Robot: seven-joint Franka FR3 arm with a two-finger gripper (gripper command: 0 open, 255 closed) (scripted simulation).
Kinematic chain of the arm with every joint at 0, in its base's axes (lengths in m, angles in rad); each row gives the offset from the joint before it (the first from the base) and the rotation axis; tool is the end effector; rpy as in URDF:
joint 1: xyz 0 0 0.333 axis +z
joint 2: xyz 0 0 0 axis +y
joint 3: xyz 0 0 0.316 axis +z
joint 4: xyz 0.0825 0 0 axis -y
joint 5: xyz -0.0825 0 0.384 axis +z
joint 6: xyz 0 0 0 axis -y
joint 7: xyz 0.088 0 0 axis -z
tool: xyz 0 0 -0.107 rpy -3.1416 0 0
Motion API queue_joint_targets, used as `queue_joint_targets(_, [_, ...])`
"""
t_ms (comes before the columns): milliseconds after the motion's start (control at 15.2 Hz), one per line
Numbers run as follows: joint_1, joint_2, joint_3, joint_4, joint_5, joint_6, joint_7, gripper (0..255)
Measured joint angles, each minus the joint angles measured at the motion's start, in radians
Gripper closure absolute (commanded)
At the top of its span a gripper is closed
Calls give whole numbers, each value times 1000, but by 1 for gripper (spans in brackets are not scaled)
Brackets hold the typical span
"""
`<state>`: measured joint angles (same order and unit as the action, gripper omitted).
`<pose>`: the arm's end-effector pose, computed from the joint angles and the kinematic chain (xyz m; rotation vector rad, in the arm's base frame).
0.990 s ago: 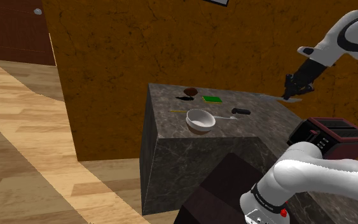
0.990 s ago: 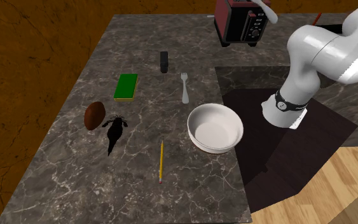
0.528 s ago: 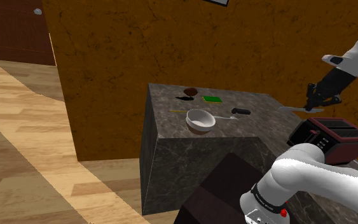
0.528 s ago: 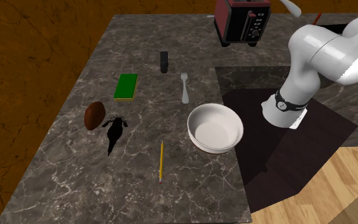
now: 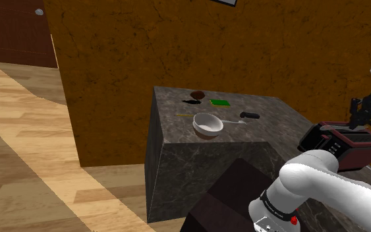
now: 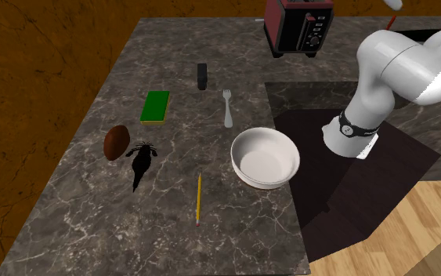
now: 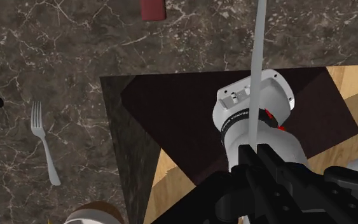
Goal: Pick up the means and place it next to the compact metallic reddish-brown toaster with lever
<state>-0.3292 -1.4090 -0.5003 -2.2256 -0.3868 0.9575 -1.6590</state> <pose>-0.0636 -0.2130 0.6331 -2.7181 -1.4485 -0.2917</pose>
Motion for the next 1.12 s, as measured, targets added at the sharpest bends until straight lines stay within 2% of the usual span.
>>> queue_joint_targets(330, [-37, -87, -11, 55, -72, -132, -87, 255])
queue_joint_targets(726, [-40, -140, -24, 193, -199, -294, -222, 255])
queue_joint_targets(990, [-32, -162, -27, 295, -311, -387, -337, 255])
queue_joint_targets(1122, [-34, -182, -32, 295, -342, -404, -361, 255])
